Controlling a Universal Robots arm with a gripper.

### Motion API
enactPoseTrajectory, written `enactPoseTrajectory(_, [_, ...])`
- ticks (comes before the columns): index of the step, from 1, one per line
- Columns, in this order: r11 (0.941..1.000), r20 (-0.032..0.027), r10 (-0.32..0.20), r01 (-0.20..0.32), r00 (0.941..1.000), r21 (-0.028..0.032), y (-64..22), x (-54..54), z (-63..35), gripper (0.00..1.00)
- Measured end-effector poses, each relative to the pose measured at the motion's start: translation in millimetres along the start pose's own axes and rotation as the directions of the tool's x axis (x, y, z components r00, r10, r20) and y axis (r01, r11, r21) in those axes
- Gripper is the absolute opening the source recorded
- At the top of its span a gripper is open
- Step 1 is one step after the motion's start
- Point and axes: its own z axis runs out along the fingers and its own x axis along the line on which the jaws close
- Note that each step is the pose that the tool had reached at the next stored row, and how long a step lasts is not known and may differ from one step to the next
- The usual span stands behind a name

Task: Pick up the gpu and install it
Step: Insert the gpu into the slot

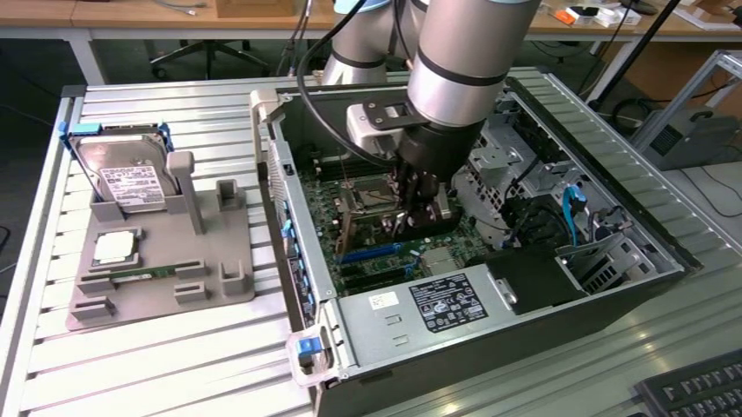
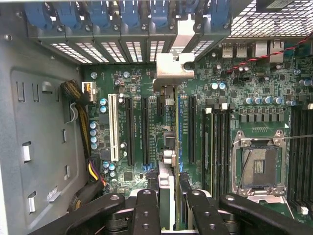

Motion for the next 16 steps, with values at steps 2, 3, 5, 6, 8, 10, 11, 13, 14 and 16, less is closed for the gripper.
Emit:
enactPoseTrajectory(2, [1.0000, 0.0000, 0.000, 0.000, 1.0000, 0.0000, 0.5, 0.0, 0.2, 0.27])
enactPoseTrajectory(3, [1.0000, 0.0000, 0.000, 0.000, 1.0000, 0.0000, 0.9, 0.0, 0.3, 0.27])
enactPoseTrajectory(5, [1.0000, 0.0001, 0.000, 0.000, 1.0000, 0.0001, 1.6, 0.0, 0.5, 0.27])
enactPoseTrajectory(6, [1.0000, 0.0001, 0.000, 0.000, 1.0000, 0.0001, 2.0, 0.0, 0.6, 0.27])
enactPoseTrajectory(8, [1.0000, 0.0000, 0.000, 0.000, 1.0000, 0.0000, 3.1, 0.1, 0.6, 0.27])
enactPoseTrajectory(10, [1.0000, 0.0000, 0.000, 0.000, 1.0000, 0.0000, 4.1, 0.1, 0.7, 0.27])
enactPoseTrajectory(11, [1.0000, 0.0000, 0.000, 0.000, 1.0000, 0.0000, 4.4, 0.2, 0.7, 0.27])
enactPoseTrajectory(13, [1.0000, 0.0000, 0.000, 0.000, 1.0000, 0.0000, 5.4, 0.2, 0.7, 0.27])
enactPoseTrajectory(14, [1.0000, 0.0000, 0.000, 0.000, 1.0000, 0.0000, 5.9, 0.2, 0.7, 0.27])
enactPoseTrajectory(16, [1.0000, 0.0001, 0.000, 0.000, 1.0000, 0.0001, 7.0, 0.2, 0.8, 0.27])
